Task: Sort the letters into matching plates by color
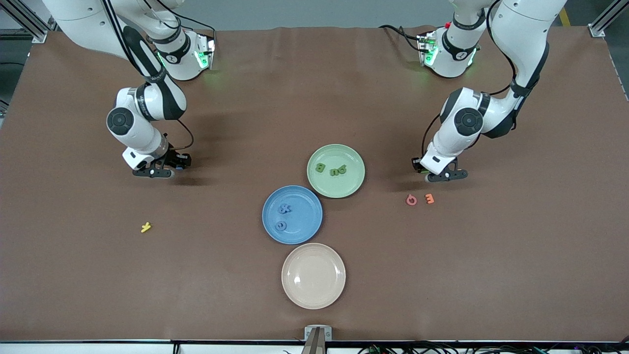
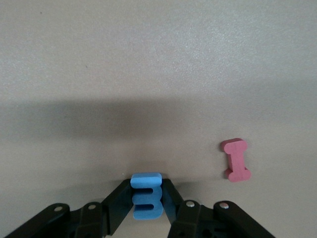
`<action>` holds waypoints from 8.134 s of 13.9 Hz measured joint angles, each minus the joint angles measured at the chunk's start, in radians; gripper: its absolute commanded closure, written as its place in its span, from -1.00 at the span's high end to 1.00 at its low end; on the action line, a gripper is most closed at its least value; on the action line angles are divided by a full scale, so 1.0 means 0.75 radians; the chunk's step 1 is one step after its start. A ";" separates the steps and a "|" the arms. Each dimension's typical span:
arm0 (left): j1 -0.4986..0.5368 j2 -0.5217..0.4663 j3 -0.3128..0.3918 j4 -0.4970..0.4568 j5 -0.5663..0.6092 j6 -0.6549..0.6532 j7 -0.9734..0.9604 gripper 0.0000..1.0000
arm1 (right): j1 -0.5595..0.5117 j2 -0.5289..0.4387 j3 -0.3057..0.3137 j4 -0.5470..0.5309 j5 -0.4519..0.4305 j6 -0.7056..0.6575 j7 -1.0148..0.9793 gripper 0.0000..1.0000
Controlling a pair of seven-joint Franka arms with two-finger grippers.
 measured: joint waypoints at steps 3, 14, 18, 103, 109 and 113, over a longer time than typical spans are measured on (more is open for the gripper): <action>-0.001 0.000 -0.037 0.022 0.000 0.007 -0.007 -0.62 | 0.003 0.000 0.008 0.019 0.000 -0.003 0.023 -1.00; -0.185 0.047 -0.175 0.322 0.000 -0.219 -0.419 -0.62 | 0.336 0.162 0.038 0.671 0.017 -0.472 0.584 -1.00; -0.272 0.147 -0.174 0.488 0.000 -0.306 -0.527 -0.62 | 0.452 0.386 0.040 1.047 0.150 -0.575 0.762 -1.00; 0.555 -0.448 -0.169 1.135 -0.246 -1.323 0.743 0.99 | -0.129 0.056 0.005 1.486 -0.061 -1.617 -0.147 1.00; 0.554 -0.445 -0.169 1.136 -0.246 -1.324 0.743 0.99 | -0.133 -0.191 -0.027 1.279 -0.058 -1.583 -0.199 1.00; 0.554 -0.440 -0.169 1.137 -0.246 -1.325 0.743 0.99 | -0.134 -0.335 -0.033 1.203 -0.058 -1.587 -0.227 1.00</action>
